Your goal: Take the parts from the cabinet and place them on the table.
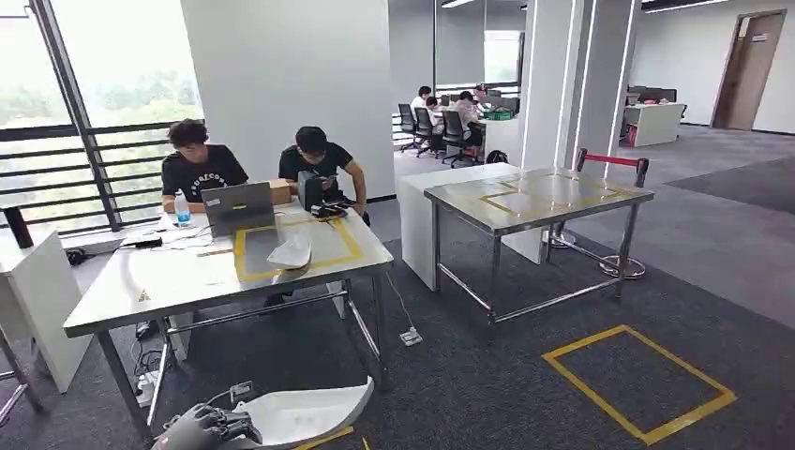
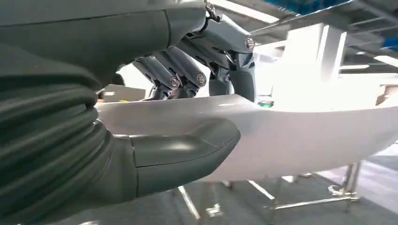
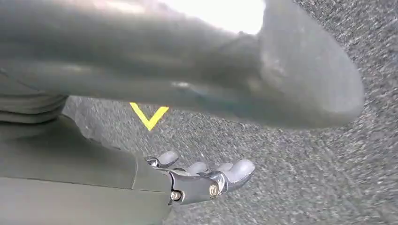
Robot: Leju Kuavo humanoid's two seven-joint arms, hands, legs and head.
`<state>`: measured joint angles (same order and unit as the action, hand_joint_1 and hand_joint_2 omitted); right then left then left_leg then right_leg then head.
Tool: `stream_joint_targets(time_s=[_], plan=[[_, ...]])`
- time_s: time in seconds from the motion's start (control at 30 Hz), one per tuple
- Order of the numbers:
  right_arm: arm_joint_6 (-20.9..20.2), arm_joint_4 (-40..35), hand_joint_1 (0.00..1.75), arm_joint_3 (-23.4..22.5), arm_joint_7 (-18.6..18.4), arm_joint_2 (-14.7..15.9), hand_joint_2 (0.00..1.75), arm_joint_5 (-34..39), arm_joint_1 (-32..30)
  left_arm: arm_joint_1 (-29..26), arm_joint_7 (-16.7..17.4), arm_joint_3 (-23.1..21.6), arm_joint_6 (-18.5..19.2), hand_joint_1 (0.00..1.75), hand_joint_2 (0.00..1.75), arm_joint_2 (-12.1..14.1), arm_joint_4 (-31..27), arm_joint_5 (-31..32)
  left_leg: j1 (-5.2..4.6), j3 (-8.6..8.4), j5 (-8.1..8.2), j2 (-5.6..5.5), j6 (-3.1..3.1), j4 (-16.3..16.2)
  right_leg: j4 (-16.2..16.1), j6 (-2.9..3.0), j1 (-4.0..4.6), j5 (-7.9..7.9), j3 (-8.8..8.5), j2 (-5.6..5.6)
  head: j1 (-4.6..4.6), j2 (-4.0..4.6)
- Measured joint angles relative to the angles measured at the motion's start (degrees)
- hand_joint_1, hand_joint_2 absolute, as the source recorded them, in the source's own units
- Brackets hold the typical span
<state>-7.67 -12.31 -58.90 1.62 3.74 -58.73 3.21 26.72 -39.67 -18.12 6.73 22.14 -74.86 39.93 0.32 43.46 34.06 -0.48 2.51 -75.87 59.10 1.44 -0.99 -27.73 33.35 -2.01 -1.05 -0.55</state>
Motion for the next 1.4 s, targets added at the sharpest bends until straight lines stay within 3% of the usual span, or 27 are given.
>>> stream_joint_targets(time_s=[0.03, 0.07, 0.13, 0.17, 0.2, 0.33, 0.4, 0.43, 0.5, 0.53, 0.6, 0.63, 0.67, 0.7, 0.8, 0.83, 0.87, 0.9, 0.93, 0.97, 1.03, 1.1, 1.17, 1.2, 1.27, 1.3, 1.4], plan=[[0.1, 0.0, 0.00, 0.0, 0.0, 0.0, 0.00, 0.0, 0.0, -0.1, 0.0, 0.0, 0.0, 1.75, 1.75, 0.0, 0.2, 0.0, 0.03, 0.70, -0.20, 0.06, 0.01, -1.3, 0.0, 0.04, 0.01, -0.05, -0.05, -0.66, 0.00, 0.00], [0.1, 0.0, 0.00, 0.0, 0.1, 0.0, 0.00, 0.0, 0.0, -0.1, 0.0, 0.0, 0.1, 1.75, 1.75, 0.0, 0.3, 0.0, 0.03, -0.04, -1.61, 0.16, -0.01, 0.2, 0.0, -0.01, 0.02, -0.14, -0.13, -1.30, 0.00, 0.00], [0.1, 0.0, 0.00, 0.0, 0.2, 0.0, 0.00, -0.1, 0.1, 0.2, -0.2, 0.0, 0.1, 1.75, 1.75, 0.0, 0.4, 0.0, -0.06, -5.43, -6.63, 1.27, -0.43, 10.2, 0.0, -0.23, 0.06, -0.43, -0.59, -2.78, 0.00, 0.00], [0.1, 0.0, 0.00, 0.0, 0.2, 0.0, 0.00, -0.1, 0.1, 0.5, -0.3, 0.0, 0.1, 1.75, 1.75, 0.0, 0.4, 0.0, -0.31, -8.38, -8.38, 3.87, -0.96, 15.4, 0.0, -0.43, 0.19, -0.63, -0.91, -3.43, 0.00, 0.00], [0.1, 0.0, 0.00, 0.0, 0.2, 0.1, 0.00, -0.1, 0.1, 0.7, -0.4, 0.0, 0.1, 1.75, 1.75, 0.0, 0.5, 0.0, -0.93, -9.03, -7.61, 6.02, -1.61, 17.0, 0.2, -0.77, 0.66, -0.95, -1.02, -3.97, 0.00, 0.00], [-0.2, 0.0, 0.00, 0.0, 0.1, 0.0, 0.00, -0.1, 0.3, 1.1, -0.5, 0.0, 0.1, 1.75, 1.75, -0.1, 0.9, -0.5, -0.68, -8.91, -8.37, 2.64, -2.82, 17.5, -0.3, -1.97, 0.77, -1.19, -1.78, -6.72, -0.06, 0.00], [-0.2, 0.0, 0.00, 0.0, 0.0, -0.1, 0.00, -0.1, 0.5, 1.7, -0.5, -0.1, 0.1, 1.75, 1.75, -0.3, 1.0, -0.9, -0.11, -9.15, -8.76, 1.42, -3.43, 17.9, 2.8, -2.69, 0.16, -3.27, -0.42, -0.55, -0.13, 0.00], [-0.2, 0.0, 0.00, 0.0, 0.0, -0.1, 0.00, -0.1, 0.4, 2.0, -0.5, -0.1, 0.1, 1.75, 1.75, -0.5, 1.2, -0.9, -0.08, -9.07, -8.80, 0.83, -3.64, 17.9, 6.9, -2.90, 0.12, -5.40, 1.58, 1.09, -0.26, 0.00], [-0.1, 0.0, 0.00, -0.1, -0.1, -0.1, 0.00, -0.1, 0.0, 2.0, -0.5, -0.3, 0.1, 1.75, 1.75, -1.2, 1.7, -0.9, -0.09, -8.96, -8.75, -0.85, -3.78, 17.8, 16.3, -3.24, 0.15, -8.97, 6.47, 1.94, -0.31, 0.00], [-0.1, 0.0, 0.00, -0.1, -0.1, -0.2, 0.00, -0.1, -0.1, 2.1, -0.5, -0.4, 0.1, 1.75, 1.75, -1.3, 2.0, -0.9, -0.09, -8.92, -8.75, -1.63, -3.77, 17.6, 18.1, -3.31, 0.13, -8.80, 7.76, 1.99, -0.31, 0.00], [-0.1, 0.0, 0.00, -0.1, -0.1, -0.3, 0.00, -0.1, 0.0, 2.1, -0.5, -0.7, 0.1, 1.75, 1.75, -1.4, 2.5, -0.9, 0.01, -8.95, -8.65, -3.22, -3.62, 17.3, 13.3, -3.28, -0.09, -4.59, 6.14, 2.04, -0.31, 0.00], [-0.2, 0.0, 0.00, -0.1, -0.1, -0.3, 0.00, 0.0, 0.0, 2.3, -0.5, -0.8, 0.1, 1.75, 1.75, -1.5, 2.7, -0.9, 0.11, -8.94, -8.51, -4.02, -3.38, 17.1, 7.8, -3.31, -0.26, -1.62, 3.75, 2.52, -0.35, 0.00], [-0.2, 0.0, 0.00, -0.2, -0.1, -0.3, 0.00, 0.0, 0.0, 2.5, -0.5, -0.9, 0.1, 1.75, 1.75, -1.7, 2.8, -0.9, 0.20, -8.88, -8.33, -4.74, -3.10, 16.7, 2.5, -3.33, -0.54, 0.59, 1.29, 4.09, -0.35, 0.00], [-0.2, 0.0, 0.00, -0.2, -0.1, -0.3, 0.00, 0.1, 0.1, 2.6, -0.5, -0.9, 0.1, 1.75, 1.75, -1.9, 2.8, -0.8, 0.13, -8.61, -8.28, -5.30, -2.70, 16.5, 1.2, -3.27, -0.82, -0.67, 0.70, 6.63, -0.37, 0.00], [-0.4, 0.0, 0.00, -0.2, 0.0, -0.5, 0.00, 0.1, 0.2, 2.9, 0.1, -1.1, 0.1, 1.75, 1.75, -2.2, 2.8, -0.3, 0.31, -8.24, -8.63, -7.16, -1.29, 16.9, 0.8, -2.03, -0.13, -0.42, 0.60, 4.79, -0.33, 0.00], [-0.2, 0.0, 0.00, -0.2, 0.0, -0.5, 0.00, 0.1, 0.2, 3.0, 0.3, -1.1, 0.1, 1.75, 1.75, -2.1, 2.8, -0.2, 0.29, -8.18, -8.72, -7.52, -0.93, 17.1, 0.6, -1.64, -0.37, -0.20, 0.19, 4.36, -0.35, 0.00], [0.1, 0.0, 0.00, -0.3, 0.1, -0.7, 0.00, 0.2, 0.4, 2.9, 0.5, -1.1, 0.3, 1.75, 1.75, -2.1, 2.8, 0.1, 0.31, -7.79, -8.44, -5.80, -0.75, 16.6, 0.0, -1.07, -0.61, 0.16, 0.00, 3.70, -0.33, 0.00], [0.5, 0.0, 0.00, -0.3, 0.1, -0.7, 0.00, 0.2, 0.4, 3.1, 0.7, -1.1, 0.8, 1.75, 1.75, -1.9, 2.7, 0.2, 0.03, -6.98, -7.05, -2.43, -0.54, 14.7, -0.1, -0.61, -0.52, 0.21, -0.12, 3.44, -0.09, 0.00], [0.7, 0.0, 0.00, -0.3, 0.1, -0.7, 0.00, 0.1, 0.3, 3.2, 0.8, -1.1, 1.2, 1.75, 1.75, -1.9, 2.6, 0.2, 0.10, -5.13, -4.84, -0.79, -0.25, 10.8, -0.1, -0.48, -0.39, 0.21, -0.10, 3.05, -0.09, 0.00], [0.7, 0.0, 0.00, -0.3, 0.0, -0.8, 0.00, 0.1, 0.2, 3.1, 0.9, -1.1, 1.5, 1.75, 1.75, -1.9, 2.6, 0.2, 0.19, -2.82, -2.56, -0.15, -0.03, 5.9, 0.0, -0.39, -0.31, 0.16, -0.06, 2.68, -0.09, 0.00], [0.9, 0.0, 0.00, -0.3, 0.0, -0.8, 0.00, 0.1, 0.0, 2.8, 0.9, -1.1, 1.8, 1.75, 1.75, -1.9, 2.6, 0.2, 0.23, 0.35, -0.69, -0.01, 0.18, -0.8, 0.0, -0.26, -0.25, 0.06, -0.04, 1.95, -0.07, 0.00], [0.9, 0.0, 0.00, -0.3, 0.0, -1.0, 0.00, 0.1, 0.1, 2.7, 0.9, -1.1, 1.9, 1.75, 1.75, -1.9, 2.6, 0.2, 0.22, -1.54, -3.74, 0.02, 0.03, 2.9, 0.1, -0.30, -0.21, -0.04, -0.13, 1.43, -0.04, 0.00], [1.0, 0.0, 0.00, -0.3, 0.0, -1.1, 0.00, -0.1, 0.2, 2.8, 0.9, -1.1, 1.9, 1.75, 1.75, -1.9, 2.4, 0.2, 0.17, -7.15, -8.38, 0.37, -0.56, 13.4, 0.1, -0.55, -0.18, -0.25, -0.40, 1.11, -0.04, 0.00], [1.1, 0.0, 0.00, -0.3, 0.0, -1.1, 0.00, -0.1, 0.2, 2.9, 0.9, -1.1, 2.0, 1.75, 1.75, -1.9, 2.3, 0.2, -0.09, -8.66, -7.84, 1.08, -0.90, 16.7, 0.2, -0.83, 0.01, -0.42, -0.37, 0.94, -0.04, 0.00], [1.2, 0.0, 0.00, -0.3, 0.0, -1.2, 0.00, -0.2, 0.2, 2.9, 1.1, -1.0, 2.5, 1.75, 1.75, -1.9, 1.9, 0.3, -0.21, -9.00, -8.13, 0.83, -1.38, 17.1, 0.4, -1.26, 0.28, -0.49, -0.17, 0.85, -0.11, 0.00], [1.2, 0.0, 0.00, -0.3, 0.0, -1.2, 0.00, -0.2, 0.2, 2.8, 1.3, -1.0, 2.7, 1.75, 1.75, -1.8, 1.8, 0.4, -0.13, -8.94, -8.32, 0.66, -1.14, 17.1, 0.3, -0.36, 0.40, -0.43, -0.21, 0.88, -0.11, 0.00], [1.2, 0.0, 0.00, -0.3, 0.1, -1.5, 0.00, -0.2, 0.3, 2.9, 1.3, -1.0, 3.3, 1.75, 1.75, -1.7, 1.6, 0.6, -0.24, -8.91, -8.25, 0.49, -1.48, 17.1, -0.2, -0.63, 0.39, -0.26, -0.49, 0.79, -0.15, 0.00]])
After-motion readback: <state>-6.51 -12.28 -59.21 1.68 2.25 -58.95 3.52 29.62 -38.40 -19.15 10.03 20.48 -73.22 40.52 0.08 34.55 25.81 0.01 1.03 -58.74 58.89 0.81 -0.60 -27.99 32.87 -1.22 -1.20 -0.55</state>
